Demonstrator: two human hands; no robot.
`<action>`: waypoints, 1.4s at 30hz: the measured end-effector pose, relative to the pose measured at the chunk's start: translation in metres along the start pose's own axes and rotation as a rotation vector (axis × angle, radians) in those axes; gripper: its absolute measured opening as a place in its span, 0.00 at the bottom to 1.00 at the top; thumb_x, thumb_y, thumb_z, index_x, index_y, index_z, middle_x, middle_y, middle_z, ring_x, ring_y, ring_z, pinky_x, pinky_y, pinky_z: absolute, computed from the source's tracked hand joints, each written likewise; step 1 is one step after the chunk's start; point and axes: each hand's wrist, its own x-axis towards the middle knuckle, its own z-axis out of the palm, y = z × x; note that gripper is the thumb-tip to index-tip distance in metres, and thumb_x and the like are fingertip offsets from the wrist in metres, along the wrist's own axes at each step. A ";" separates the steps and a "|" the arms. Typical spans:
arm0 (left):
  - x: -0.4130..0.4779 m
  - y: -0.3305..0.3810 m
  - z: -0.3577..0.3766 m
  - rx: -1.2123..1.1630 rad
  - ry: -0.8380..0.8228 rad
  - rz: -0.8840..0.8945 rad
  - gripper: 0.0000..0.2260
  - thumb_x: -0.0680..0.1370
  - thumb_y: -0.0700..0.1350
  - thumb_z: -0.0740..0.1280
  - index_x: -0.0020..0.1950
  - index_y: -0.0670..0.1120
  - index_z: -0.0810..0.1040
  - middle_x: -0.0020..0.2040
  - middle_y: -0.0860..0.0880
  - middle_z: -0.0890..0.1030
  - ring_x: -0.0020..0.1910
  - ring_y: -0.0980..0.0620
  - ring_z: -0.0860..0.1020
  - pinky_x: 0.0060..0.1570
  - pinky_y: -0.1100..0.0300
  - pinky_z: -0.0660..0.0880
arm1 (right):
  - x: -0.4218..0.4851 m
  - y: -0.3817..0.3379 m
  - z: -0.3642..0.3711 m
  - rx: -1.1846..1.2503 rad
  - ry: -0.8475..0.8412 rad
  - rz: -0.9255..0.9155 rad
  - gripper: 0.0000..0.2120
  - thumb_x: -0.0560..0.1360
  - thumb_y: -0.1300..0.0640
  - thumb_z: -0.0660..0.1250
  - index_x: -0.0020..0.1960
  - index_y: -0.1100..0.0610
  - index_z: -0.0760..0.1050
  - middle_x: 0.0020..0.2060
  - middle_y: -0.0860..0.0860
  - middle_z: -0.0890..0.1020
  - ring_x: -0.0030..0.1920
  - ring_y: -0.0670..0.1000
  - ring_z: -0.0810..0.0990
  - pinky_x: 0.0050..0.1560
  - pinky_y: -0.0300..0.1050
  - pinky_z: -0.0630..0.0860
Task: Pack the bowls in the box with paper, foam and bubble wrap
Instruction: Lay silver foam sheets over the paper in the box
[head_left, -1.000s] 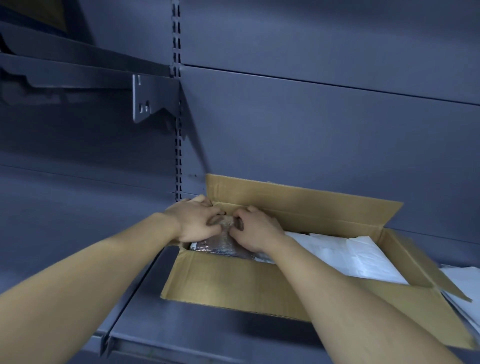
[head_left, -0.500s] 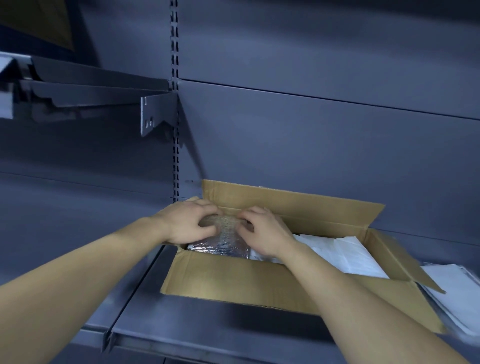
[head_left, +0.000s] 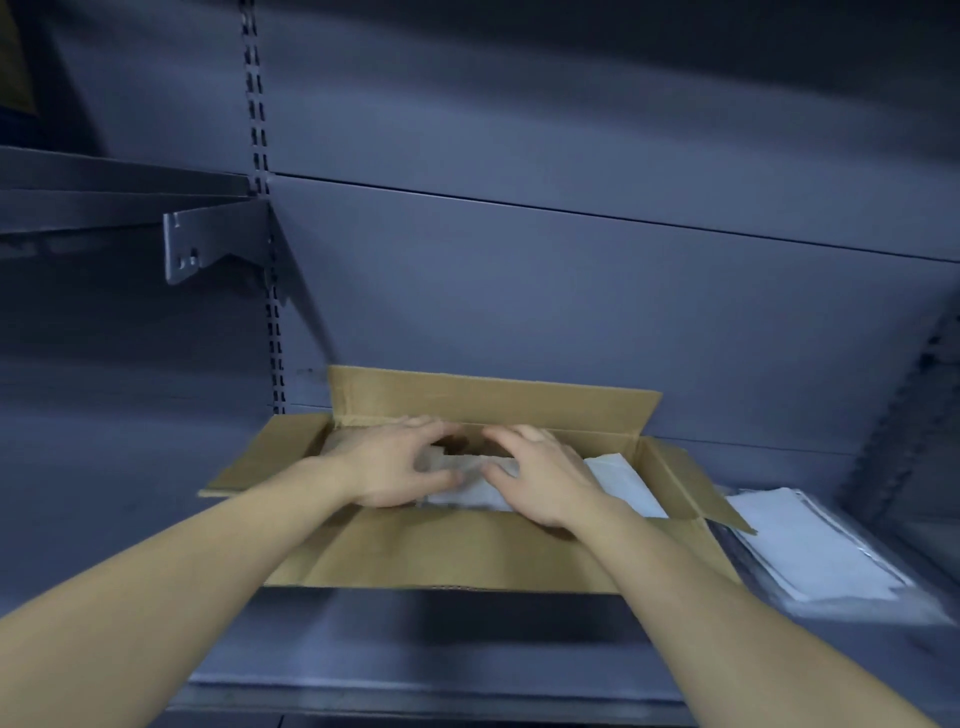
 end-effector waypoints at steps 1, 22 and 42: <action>0.005 0.010 0.002 -0.011 0.006 0.026 0.31 0.75 0.68 0.58 0.76 0.60 0.60 0.72 0.57 0.69 0.70 0.55 0.68 0.68 0.53 0.67 | -0.005 0.008 -0.004 0.001 0.005 0.022 0.24 0.81 0.41 0.54 0.76 0.42 0.60 0.74 0.45 0.66 0.73 0.51 0.63 0.70 0.54 0.65; 0.134 0.248 0.066 -0.089 -0.030 0.346 0.37 0.68 0.71 0.52 0.73 0.55 0.67 0.69 0.55 0.73 0.69 0.54 0.69 0.67 0.54 0.68 | -0.147 0.205 -0.095 0.016 0.231 0.428 0.22 0.79 0.43 0.59 0.72 0.46 0.68 0.69 0.49 0.71 0.71 0.52 0.66 0.68 0.52 0.67; 0.198 0.314 0.137 0.183 -0.331 0.427 0.32 0.77 0.66 0.61 0.78 0.57 0.60 0.78 0.56 0.62 0.76 0.53 0.61 0.73 0.54 0.61 | -0.184 0.301 -0.033 -0.029 0.078 0.596 0.26 0.78 0.39 0.60 0.74 0.44 0.65 0.73 0.46 0.67 0.72 0.52 0.66 0.71 0.51 0.64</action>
